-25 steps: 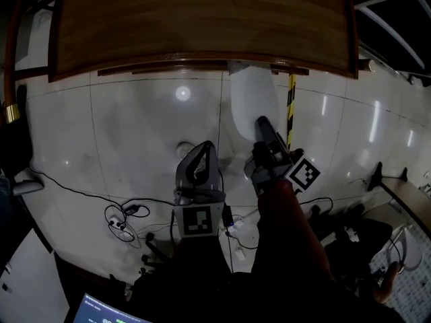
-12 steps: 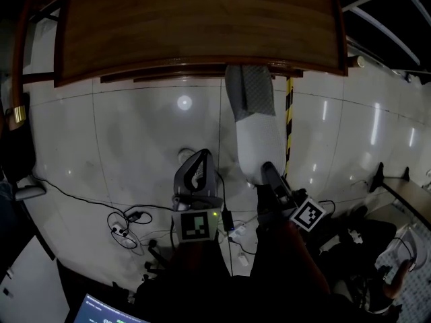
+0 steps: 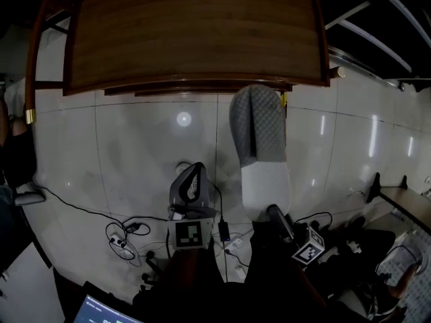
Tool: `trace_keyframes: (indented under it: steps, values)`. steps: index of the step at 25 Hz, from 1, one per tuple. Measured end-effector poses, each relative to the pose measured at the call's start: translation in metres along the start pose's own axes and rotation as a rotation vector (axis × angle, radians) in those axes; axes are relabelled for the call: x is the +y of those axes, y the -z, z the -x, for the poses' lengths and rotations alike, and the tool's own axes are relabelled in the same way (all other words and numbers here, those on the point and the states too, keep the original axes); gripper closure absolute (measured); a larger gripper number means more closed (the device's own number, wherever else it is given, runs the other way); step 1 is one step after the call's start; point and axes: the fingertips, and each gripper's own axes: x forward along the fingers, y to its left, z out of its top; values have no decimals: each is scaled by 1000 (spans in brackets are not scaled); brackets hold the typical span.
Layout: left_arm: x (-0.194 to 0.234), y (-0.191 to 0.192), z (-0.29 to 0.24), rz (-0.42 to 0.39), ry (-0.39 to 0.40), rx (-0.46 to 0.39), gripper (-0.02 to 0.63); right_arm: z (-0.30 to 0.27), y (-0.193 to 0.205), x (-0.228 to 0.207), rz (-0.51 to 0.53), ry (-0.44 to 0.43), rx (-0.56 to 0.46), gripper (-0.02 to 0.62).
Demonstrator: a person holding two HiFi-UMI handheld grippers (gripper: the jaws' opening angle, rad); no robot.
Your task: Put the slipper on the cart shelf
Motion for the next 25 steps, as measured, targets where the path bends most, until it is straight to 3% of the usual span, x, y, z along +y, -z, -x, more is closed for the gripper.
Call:
trace_keyframes:
  steps: [3,6,11,16,21,25]
  values:
    - [-7,-19,4,-14,6,-27,591,-12,-20,22,85,-16,-29,538]
    - [-16,-45,7,-38,17,-51,591,-28,-47,43,273,56,-55,538]
    - [-47,-98,8,-176,98,-106,591,-46,-80,66,508,158,-49,538]
    - [-58,-156,5,-58,73,-165,591,-49,-136,96,752,267,-150,538]
    - [-89,-201,-2,-72,60,-194,591,-37,-197,114,911,367,-197,538]
    - [-128,-241,-15,-104,54,-228,591,-22,-249,121,972,388,-244,538]
